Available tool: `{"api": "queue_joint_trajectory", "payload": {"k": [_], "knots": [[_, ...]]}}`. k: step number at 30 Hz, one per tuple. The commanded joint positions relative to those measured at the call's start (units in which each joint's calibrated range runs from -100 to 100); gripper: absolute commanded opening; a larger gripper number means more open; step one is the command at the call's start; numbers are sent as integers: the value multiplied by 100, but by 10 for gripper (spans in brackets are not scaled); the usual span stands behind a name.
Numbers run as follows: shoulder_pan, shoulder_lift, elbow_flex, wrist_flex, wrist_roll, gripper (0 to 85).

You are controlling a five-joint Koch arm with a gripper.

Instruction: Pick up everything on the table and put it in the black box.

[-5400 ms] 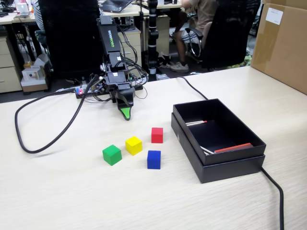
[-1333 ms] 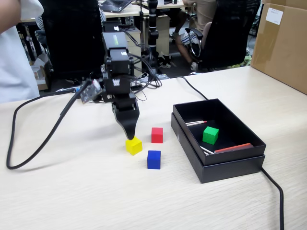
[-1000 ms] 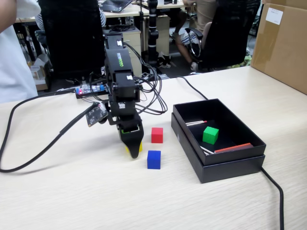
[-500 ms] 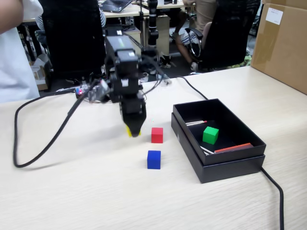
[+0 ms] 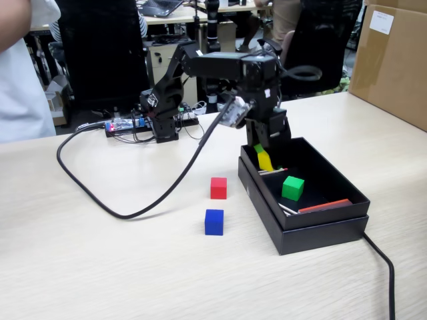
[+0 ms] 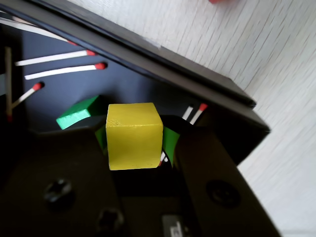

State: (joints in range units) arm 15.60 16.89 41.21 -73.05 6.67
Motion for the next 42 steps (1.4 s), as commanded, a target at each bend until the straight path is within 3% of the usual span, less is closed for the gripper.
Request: {"api": "queue_joint_trajectory", "payload": {"k": [1, 10, 18, 23, 25, 30, 42], "knots": [[49, 164, 457, -25, 112, 125], [112, 83, 666, -293, 220, 372], [-156, -2647, 221, -405, 220, 395], [-523, -4231, -1057, -405, 127, 400], [-728, -4564, -1973, -396, 20, 471], [-962, -3841, -2979, -345, 88, 484], [-972, -903, -2127, -310, 278, 451]]}}
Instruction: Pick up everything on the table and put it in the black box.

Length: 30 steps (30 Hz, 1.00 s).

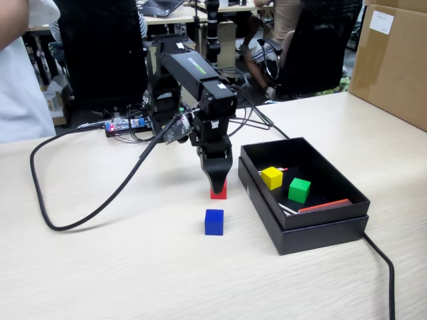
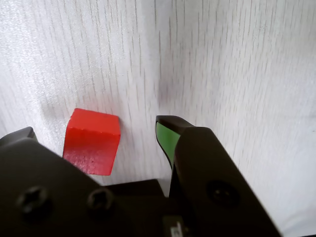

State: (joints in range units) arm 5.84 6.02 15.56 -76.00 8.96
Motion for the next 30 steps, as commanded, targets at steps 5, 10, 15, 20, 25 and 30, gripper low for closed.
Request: {"api": "queue_joint_trajectory", "payload": {"k": [5, 10, 15, 20, 25, 30], "knots": [[10, 620, 737, -16, 68, 312], [5, 505, 846, -16, 93, 177], [73, -1434, 973, -68, 83, 176], [498, -1973, 2632, -232, 78, 176], [772, -688, 3448, -240, 88, 177], [884, 735, 4309, -240, 83, 177]]}}
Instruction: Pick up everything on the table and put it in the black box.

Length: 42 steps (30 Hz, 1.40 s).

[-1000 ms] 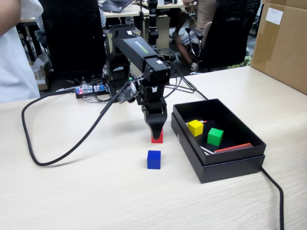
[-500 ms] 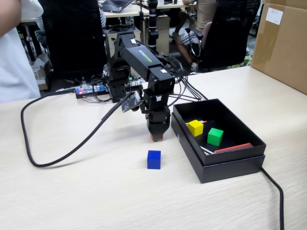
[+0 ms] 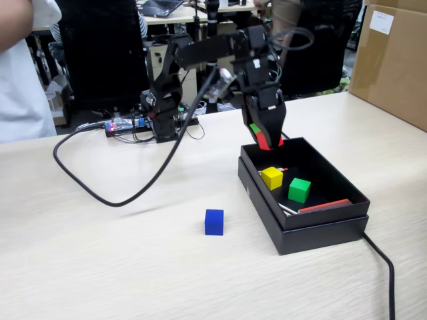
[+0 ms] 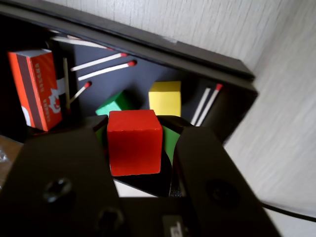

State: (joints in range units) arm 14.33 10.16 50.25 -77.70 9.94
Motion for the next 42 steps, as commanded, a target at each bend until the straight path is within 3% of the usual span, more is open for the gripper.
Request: {"api": "queue_joint_trajectory", "payload": {"k": [1, 10, 14, 23, 26, 30, 35, 42], "knots": [[39, 585, 1040, -70, -24, 177], [166, 2214, 2074, -27, -29, 185], [205, 2329, 2001, -27, -29, 335], [-49, -425, 1013, -87, -20, 372], [-503, -1687, -12, -96, -127, 372], [-884, -1883, -918, -96, -215, 457], [-1226, -999, -1063, -36, -259, 467], [-1358, 1078, 478, -10, -249, 465]]}}
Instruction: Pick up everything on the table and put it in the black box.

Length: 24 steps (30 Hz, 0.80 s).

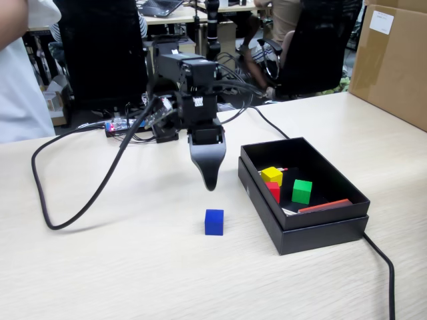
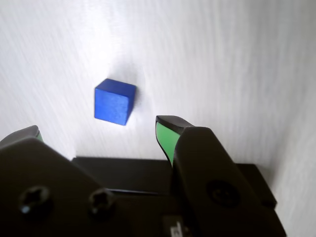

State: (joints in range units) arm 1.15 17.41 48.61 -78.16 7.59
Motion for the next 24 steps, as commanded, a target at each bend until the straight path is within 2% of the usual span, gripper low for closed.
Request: {"api": "queue_joint_trajectory", "payload": {"k": [1, 7, 8, 12, 14, 16, 20, 24], "knots": [[-44, 617, 851, 37, -10, 465], [-44, 1741, 1449, 37, 0, 464], [-39, 2132, 1631, 37, 0, 441], [-34, 2361, 1721, 37, -10, 293], [-29, 2281, 1712, 37, -10, 173], [-29, 2109, 1703, 37, -10, 114], [-5, 1145, 1404, 20, -10, 108], [215, -1024, 515, 20, -54, 108]]}}
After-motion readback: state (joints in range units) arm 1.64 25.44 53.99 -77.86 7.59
